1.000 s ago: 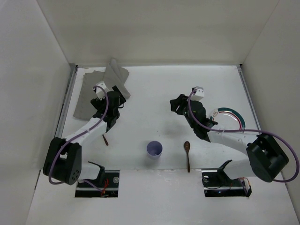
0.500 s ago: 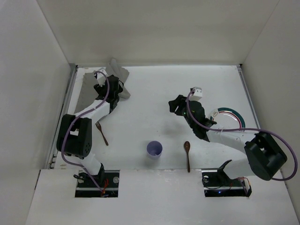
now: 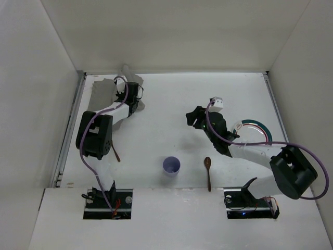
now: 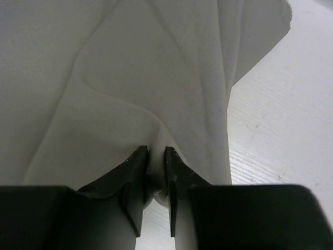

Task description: Set the dinner table for one person

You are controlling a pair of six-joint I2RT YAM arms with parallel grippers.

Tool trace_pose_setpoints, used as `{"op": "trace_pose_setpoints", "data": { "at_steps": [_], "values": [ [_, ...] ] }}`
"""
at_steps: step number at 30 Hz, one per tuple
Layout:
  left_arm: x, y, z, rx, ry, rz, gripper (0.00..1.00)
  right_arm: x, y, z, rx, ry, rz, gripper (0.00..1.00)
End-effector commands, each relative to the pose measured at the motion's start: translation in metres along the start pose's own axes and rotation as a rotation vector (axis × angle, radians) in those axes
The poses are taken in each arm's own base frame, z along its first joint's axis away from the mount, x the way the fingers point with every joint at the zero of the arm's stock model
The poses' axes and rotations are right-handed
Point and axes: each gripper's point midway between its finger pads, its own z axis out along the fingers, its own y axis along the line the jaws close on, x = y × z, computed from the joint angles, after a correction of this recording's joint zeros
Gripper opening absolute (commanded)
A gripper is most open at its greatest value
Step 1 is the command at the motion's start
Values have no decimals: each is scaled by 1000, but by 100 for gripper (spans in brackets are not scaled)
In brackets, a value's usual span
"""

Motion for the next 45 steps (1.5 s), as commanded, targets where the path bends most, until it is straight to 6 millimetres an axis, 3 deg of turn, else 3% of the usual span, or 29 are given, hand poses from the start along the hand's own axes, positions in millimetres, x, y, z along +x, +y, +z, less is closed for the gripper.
{"op": "trace_pose_setpoints", "data": {
  "at_steps": [1,4,8,13,17,21,23,27,30,31,32,35,38,41,45],
  "values": [
    [-17,-34,0,67,-29,4,10,-25,20,-3,-57,-72,30,63],
    [-25,-68,1,159,-70,8,5,-27,18,-5,-53,-73,31,63],
    [-27,-132,-9,339,-116,72,3,-31,18,-7,-53,-89,33,63],
    [-8,-200,-33,564,-111,152,2,-42,15,-14,-36,-134,41,63],
    [17,-235,-55,700,-88,209,2,-48,7,-19,-4,-169,49,62],
    [43,-251,-79,793,-47,239,3,-57,-12,-23,62,-215,66,57],
    [51,-252,-90,820,-41,231,3,-62,-21,-24,86,-227,71,52],
    [58,-248,-117,860,-29,193,6,-57,-38,-19,139,-213,89,27],
    [55,-237,-139,869,-42,154,19,-55,-50,-15,181,-199,102,26],
    [52,-233,-144,864,-50,144,25,-54,-53,-14,188,-197,106,28],
    [47,-223,-150,840,-74,130,34,-51,-58,-12,200,-185,111,35],
    [32,-199,-166,780,-130,99,51,-46,-62,-6,209,-165,113,56],
    [28,-169,-181,710,-140,44,66,-33,-62,6,204,-118,107,64],
    [40,-139,-185,660,-118,16,70,-19,-61,19,213,-73,113,69],
    [63,-85,-170,543,-56,-86,70,3,-71,47,263,12,191,71]
  ]
}}
